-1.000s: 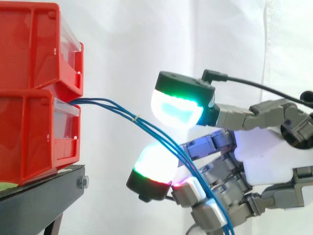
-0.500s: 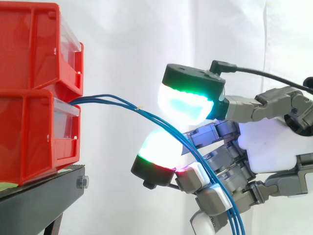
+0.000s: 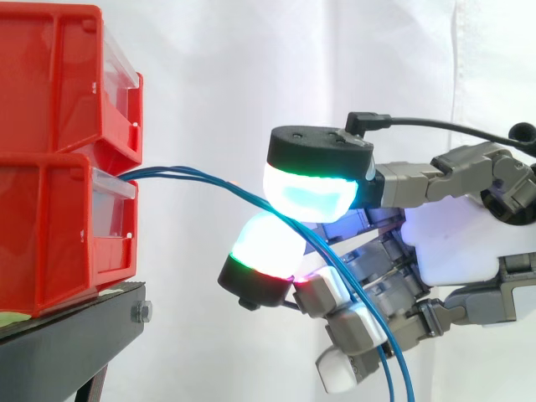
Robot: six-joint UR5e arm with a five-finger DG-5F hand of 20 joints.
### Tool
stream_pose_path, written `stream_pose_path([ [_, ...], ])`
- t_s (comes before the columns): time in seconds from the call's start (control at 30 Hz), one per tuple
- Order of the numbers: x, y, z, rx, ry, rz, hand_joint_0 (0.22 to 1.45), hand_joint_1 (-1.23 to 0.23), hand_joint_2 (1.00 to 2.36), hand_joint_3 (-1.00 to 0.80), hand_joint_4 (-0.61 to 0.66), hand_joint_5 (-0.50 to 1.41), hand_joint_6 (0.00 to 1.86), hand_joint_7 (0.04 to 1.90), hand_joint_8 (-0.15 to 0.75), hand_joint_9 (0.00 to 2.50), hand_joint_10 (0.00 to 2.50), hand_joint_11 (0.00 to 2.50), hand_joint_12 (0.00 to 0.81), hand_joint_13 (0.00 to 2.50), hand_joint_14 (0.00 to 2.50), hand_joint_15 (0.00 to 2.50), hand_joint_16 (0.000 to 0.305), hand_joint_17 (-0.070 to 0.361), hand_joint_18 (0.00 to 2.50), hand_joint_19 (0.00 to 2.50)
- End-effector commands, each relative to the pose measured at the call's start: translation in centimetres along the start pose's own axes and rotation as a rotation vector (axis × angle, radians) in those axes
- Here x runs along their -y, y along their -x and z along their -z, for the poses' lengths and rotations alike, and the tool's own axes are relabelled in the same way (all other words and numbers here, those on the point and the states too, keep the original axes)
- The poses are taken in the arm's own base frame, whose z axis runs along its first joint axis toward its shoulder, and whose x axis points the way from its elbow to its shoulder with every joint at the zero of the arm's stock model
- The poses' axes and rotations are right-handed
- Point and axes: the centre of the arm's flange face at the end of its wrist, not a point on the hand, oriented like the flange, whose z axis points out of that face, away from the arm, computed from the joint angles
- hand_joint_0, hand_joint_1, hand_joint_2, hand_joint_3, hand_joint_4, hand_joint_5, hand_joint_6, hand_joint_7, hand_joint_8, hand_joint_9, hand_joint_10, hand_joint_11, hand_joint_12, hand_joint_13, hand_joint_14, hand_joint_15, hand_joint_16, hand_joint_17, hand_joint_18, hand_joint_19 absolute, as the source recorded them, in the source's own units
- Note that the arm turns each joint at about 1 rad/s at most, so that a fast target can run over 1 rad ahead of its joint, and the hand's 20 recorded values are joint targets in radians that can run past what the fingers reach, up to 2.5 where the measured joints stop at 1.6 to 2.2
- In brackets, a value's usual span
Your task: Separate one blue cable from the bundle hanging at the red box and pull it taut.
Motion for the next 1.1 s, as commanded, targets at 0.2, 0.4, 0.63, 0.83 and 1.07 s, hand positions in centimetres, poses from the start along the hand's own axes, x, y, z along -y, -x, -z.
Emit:
stream_pose_path([
  [0.2,-0.28,-0.06,-0.25,0.008,0.025,0.005,0.84,-0.84,1.00,-0.50,-0.01,-0.23,0.93,0.94,0.239,1.04,0.02,1.16,0.323,1.06,0.03,0.83,0.036,0.081,0.65,0.49],
  [0.4,-0.19,0.40,-0.35,0.014,0.023,0.005,0.81,-0.89,1.00,-0.50,-0.02,-0.21,0.94,0.97,0.224,1.07,0.02,1.16,0.321,1.06,0.03,0.81,0.034,0.076,0.68,0.43],
  [0.63,-0.18,0.64,-0.41,0.019,0.023,0.005,0.61,-0.92,1.00,-0.50,0.04,-0.21,0.93,0.96,0.251,1.06,0.02,1.14,0.333,1.03,0.03,0.81,0.036,0.081,0.66,0.47],
  [0.83,-0.19,0.62,-0.41,0.017,0.023,0.005,0.52,-0.75,1.00,-0.50,0.08,-0.22,0.91,0.92,0.270,1.06,0.02,1.12,0.354,1.04,0.02,0.81,0.044,0.099,0.68,0.51],
  [1.07,-0.17,0.62,-0.40,0.016,0.022,0.003,0.64,-0.61,1.00,-0.49,0.05,-0.22,0.90,0.98,0.265,1.06,0.02,1.13,0.345,1.02,0.03,0.81,0.043,0.097,0.67,0.53],
])
